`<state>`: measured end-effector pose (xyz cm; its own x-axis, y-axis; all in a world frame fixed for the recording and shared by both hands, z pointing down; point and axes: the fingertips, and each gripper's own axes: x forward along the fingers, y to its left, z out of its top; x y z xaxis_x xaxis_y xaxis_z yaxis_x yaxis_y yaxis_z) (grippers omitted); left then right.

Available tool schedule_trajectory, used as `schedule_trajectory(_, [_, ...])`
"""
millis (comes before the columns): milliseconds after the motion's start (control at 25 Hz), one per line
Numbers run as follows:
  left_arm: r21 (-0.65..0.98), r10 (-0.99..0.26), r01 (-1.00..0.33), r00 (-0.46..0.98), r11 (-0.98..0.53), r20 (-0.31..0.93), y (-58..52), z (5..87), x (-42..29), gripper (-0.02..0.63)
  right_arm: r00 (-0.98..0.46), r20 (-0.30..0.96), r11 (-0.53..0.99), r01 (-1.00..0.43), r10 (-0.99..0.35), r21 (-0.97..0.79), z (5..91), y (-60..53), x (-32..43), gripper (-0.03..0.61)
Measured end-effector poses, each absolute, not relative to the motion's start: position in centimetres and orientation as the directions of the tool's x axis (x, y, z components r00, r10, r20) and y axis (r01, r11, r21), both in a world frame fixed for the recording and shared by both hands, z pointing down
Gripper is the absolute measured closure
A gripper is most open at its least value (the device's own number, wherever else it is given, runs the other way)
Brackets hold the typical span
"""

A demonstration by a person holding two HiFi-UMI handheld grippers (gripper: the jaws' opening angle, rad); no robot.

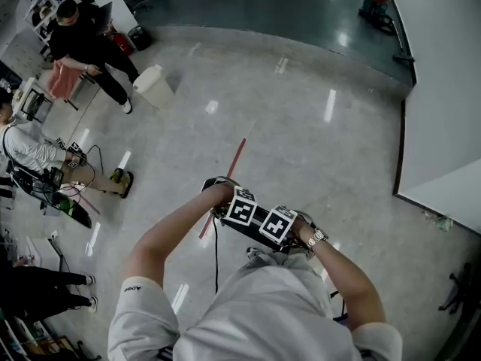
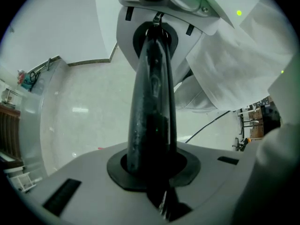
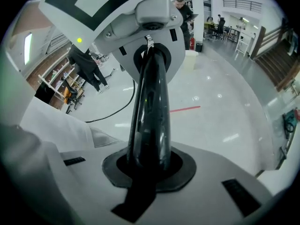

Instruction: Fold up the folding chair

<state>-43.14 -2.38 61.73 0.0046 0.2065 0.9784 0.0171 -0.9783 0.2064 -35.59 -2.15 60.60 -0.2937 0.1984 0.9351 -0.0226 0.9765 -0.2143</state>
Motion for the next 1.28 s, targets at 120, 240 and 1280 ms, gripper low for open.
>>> schedule_trajectory(120, [0.212,0.211,0.065,-0.022,-0.975,0.977,-3.6,61.3,-41.0,0.548,-0.319,0.93,0.973,-0.072,0.186,-0.219,60.3,-2.9,-33.5,0.523])
schedule_trajectory(240, [0.224,0.219,0.115,-0.057,-0.968,0.974,-4.7,61.0,-38.5,0.548,-0.344,0.923,0.966,-0.125,0.171,-0.226,60.2,-3.7,-30.9,0.523])
schedule_trajectory(1280, [0.306,0.183,0.508,-0.278,-0.806,0.943,-13.9,61.6,-12.2,0.548,-0.506,0.863,0.776,-0.537,0.019,-0.332,62.0,-9.5,-5.7,0.522])
